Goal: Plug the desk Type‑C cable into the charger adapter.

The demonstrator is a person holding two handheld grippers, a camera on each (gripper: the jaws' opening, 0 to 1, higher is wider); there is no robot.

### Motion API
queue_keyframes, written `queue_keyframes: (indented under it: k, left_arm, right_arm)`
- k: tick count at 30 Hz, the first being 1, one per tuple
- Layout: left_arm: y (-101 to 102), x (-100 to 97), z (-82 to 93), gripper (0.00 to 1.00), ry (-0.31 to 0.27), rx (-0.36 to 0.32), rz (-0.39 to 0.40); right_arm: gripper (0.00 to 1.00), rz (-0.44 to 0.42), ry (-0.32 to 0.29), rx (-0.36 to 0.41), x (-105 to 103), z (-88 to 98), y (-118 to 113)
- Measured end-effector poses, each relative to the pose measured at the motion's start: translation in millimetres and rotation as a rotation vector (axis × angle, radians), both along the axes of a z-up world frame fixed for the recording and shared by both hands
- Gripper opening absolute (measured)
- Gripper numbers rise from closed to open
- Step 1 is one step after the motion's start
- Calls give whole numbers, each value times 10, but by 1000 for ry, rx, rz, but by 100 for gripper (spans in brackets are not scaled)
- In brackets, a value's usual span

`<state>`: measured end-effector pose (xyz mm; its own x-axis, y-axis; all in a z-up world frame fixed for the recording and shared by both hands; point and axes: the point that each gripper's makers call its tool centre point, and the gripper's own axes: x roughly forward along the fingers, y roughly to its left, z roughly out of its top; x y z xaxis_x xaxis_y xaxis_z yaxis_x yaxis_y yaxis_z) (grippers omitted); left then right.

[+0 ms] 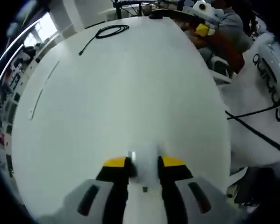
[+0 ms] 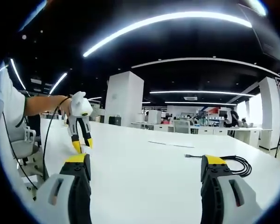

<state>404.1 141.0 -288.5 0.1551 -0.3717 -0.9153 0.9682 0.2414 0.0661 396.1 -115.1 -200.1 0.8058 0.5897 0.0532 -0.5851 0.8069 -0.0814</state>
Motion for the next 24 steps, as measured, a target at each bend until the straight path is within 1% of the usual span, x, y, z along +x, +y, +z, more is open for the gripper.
queue_keyframes:
  k: [12, 17, 20, 24]
  left_arm:
    - [-8, -160, -4, 24, -1, 13, -34]
    - [-4, -189, -6, 24, 0, 19, -34]
    - [1, -185, -15, 24, -10, 26, -50]
    - [1, -183, -16, 24, -8, 29, -51]
  right_arm:
    - [100, 4, 4, -4, -10, -22, 10]
    - [100, 7, 4, -10, -17, -29, 24]
    - [100, 8, 4, -11, -17, -29, 28]
    - [100, 8, 8, -13, -16, -42, 29]
